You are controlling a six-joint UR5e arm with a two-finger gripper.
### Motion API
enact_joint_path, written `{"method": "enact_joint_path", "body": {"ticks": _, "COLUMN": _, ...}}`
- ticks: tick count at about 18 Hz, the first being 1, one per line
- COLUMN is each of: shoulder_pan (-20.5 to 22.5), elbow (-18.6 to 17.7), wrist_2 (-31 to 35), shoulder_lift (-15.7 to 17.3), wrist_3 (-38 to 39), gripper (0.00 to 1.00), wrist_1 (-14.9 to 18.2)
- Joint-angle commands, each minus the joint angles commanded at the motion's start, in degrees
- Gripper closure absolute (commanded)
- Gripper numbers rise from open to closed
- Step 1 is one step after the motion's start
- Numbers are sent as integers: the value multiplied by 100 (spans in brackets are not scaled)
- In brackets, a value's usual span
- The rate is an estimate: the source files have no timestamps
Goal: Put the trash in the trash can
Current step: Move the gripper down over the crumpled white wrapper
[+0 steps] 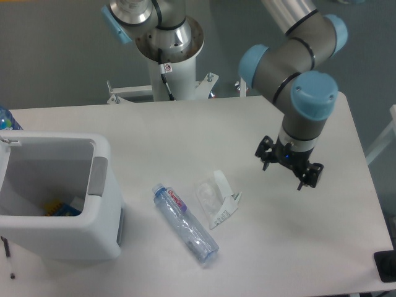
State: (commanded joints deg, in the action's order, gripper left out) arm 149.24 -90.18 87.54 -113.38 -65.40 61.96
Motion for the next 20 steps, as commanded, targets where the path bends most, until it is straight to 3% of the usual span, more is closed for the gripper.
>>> {"method": "enact_joint_path", "body": {"ticks": 14, "shoulder_pan": -185, "elbow": -474, "wrist_2": -229, "shoulder_lift": 114, "wrist_3": 704, "gripper": 0, "wrist_1": -61}}
{"method": "enact_joint_path", "body": {"ticks": 20, "shoulder_pan": -308, "elbow": -992, "wrist_2": -220, "shoulder_lift": 289, "wrist_3": 713, "gripper": 0, "wrist_1": -290}}
